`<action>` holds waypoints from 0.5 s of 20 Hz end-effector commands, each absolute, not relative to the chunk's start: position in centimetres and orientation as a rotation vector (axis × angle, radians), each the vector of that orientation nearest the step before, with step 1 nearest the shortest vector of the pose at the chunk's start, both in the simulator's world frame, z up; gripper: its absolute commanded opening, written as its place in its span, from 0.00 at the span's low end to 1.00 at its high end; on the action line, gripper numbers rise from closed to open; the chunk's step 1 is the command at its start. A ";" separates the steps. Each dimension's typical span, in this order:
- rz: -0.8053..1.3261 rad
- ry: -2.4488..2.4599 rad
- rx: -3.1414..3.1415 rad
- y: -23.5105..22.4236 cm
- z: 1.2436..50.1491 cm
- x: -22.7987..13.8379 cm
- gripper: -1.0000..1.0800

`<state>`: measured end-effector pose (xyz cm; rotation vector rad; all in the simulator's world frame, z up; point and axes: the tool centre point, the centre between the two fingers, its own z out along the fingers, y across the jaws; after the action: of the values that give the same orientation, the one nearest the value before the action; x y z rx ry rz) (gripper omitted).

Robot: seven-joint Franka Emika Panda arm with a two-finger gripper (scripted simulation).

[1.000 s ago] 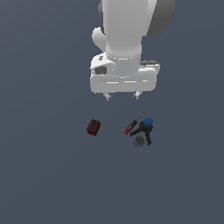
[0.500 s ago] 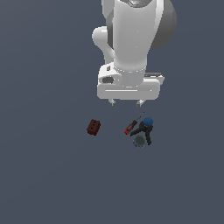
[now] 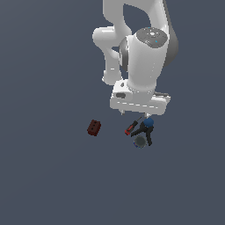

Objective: Pick up a designated object from a clutter of objects.

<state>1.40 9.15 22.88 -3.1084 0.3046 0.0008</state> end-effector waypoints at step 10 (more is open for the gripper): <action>-0.002 0.577 -3.086 14.2 14.9 0.0 0.96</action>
<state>0.29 13.51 15.98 -3.0913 0.5404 -0.0005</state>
